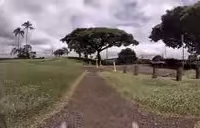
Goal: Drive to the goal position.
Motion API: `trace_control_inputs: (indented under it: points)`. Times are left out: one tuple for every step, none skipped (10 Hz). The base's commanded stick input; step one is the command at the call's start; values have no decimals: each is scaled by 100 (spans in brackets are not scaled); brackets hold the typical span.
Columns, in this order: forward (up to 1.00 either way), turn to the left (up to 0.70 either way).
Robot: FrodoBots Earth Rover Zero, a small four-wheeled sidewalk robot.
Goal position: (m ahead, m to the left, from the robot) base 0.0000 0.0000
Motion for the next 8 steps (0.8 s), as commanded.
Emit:
trace_control_inputs:
  points:
    - [58,14]
    - [82,1]
    - [70,0]
    - [70,0]
    - [70,0]
    - [70,-8]
    - [70,-20]
    - [70,-27]
